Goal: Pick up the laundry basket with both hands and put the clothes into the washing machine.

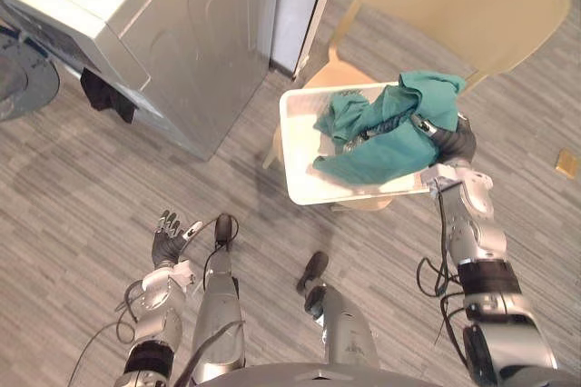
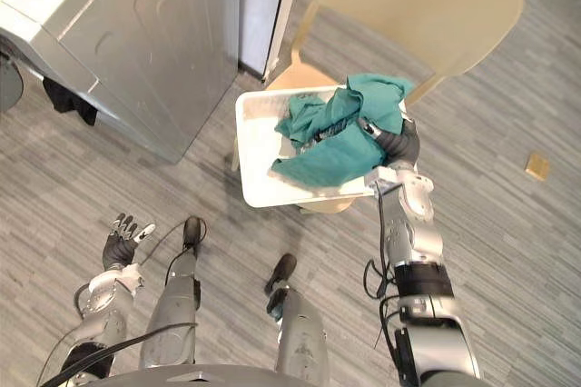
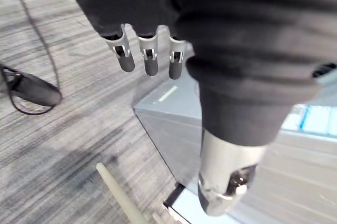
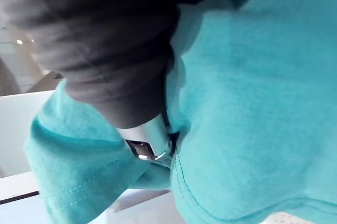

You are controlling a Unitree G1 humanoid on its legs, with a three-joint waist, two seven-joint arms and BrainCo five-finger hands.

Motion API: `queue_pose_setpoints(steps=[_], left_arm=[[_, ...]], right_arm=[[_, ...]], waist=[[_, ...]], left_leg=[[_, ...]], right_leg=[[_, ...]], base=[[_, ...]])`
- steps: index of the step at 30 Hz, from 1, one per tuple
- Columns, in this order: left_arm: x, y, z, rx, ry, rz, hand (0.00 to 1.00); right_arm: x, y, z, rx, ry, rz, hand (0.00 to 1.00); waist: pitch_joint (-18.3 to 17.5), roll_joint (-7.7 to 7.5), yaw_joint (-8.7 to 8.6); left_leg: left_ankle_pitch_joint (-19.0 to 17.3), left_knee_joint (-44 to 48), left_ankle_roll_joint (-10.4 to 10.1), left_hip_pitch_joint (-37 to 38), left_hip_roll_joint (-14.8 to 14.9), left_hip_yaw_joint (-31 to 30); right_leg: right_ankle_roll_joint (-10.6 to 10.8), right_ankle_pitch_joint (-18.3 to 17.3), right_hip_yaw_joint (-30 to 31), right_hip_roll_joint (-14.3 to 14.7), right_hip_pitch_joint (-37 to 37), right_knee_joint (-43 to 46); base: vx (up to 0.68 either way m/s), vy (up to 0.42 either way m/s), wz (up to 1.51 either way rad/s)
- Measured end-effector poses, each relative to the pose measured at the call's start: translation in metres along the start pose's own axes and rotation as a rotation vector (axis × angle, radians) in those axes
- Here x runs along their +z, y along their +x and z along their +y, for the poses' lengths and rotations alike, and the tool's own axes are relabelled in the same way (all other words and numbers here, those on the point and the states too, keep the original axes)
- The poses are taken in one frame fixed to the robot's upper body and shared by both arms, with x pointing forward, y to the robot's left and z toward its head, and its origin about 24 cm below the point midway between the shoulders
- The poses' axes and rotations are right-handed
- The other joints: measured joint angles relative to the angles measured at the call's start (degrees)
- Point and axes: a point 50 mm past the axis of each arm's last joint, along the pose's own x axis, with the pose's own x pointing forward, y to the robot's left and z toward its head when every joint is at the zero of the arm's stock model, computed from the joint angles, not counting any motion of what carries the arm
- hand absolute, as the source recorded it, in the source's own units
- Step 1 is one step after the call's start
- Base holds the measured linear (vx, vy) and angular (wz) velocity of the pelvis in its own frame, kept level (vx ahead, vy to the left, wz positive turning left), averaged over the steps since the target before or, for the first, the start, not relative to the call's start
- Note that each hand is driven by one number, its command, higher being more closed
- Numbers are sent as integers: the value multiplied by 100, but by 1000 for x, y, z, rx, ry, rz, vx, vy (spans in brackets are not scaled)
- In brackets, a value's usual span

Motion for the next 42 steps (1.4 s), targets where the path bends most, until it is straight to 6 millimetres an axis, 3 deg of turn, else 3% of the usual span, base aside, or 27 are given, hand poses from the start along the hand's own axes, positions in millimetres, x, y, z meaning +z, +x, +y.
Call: queue_pose_setpoints(steps=[5,9,15,20,27,31,41,42], left_arm=[[20,-10,-7,-106,184,-104,0],[36,-16,-26,-215,305,-207,0],[51,-31,-65,-409,322,-318,0],[58,-46,-99,-579,265,-369,0],[64,-58,-152,-837,192,-386,0],[69,-64,-179,-987,53,-326,0],[59,-58,-198,-1033,-185,-74,0],[60,-57,-198,-1031,-211,-63,100]], right_arm=[[16,-23,7,94,-5,-89,100],[32,-37,21,222,-1,-160,100],[50,-44,34,345,1,-209,100],[52,-47,48,431,77,-213,100],[34,-63,92,639,214,-115,100],[17,-73,108,706,279,-24,100],[-3,-86,128,766,329,94,100],[-3,-87,129,766,332,95,100]], waist=[[-540,-69,-147],[-935,-83,-320],[-1307,-80,-453],[-1547,-46,-510],[-1704,-14,-537],[-1717,8,-556],[-1741,45,-571],[-1743,48,-577]], left_leg=[[-162,-3,-12,371,-54,176],[-298,-7,-45,764,-65,292],[-455,-9,-61,1160,-54,564],[-523,-12,-76,1335,-45,675],[-571,-48,-81,1508,-52,813],[-542,-52,-86,1479,-60,813],[-493,-52,-65,1425,-80,815],[-491,-52,-63,1427,-82,814]], right_leg=[[52,-38,110,-30,338,-124],[94,18,170,7,800,-441],[133,212,357,98,1230,-907],[143,321,480,149,1418,-1140],[197,471,619,178,1617,-1433],[178,517,640,181,1614,-1504],[149,670,654,195,1609,-1636],[148,671,655,194,1610,-1635]], base=[[79,-24,-5],[105,-5,-9],[87,7,-18],[32,13,-13],[-21,18,-10],[-19,9,-1],[0,0,0],[0,0,0]])
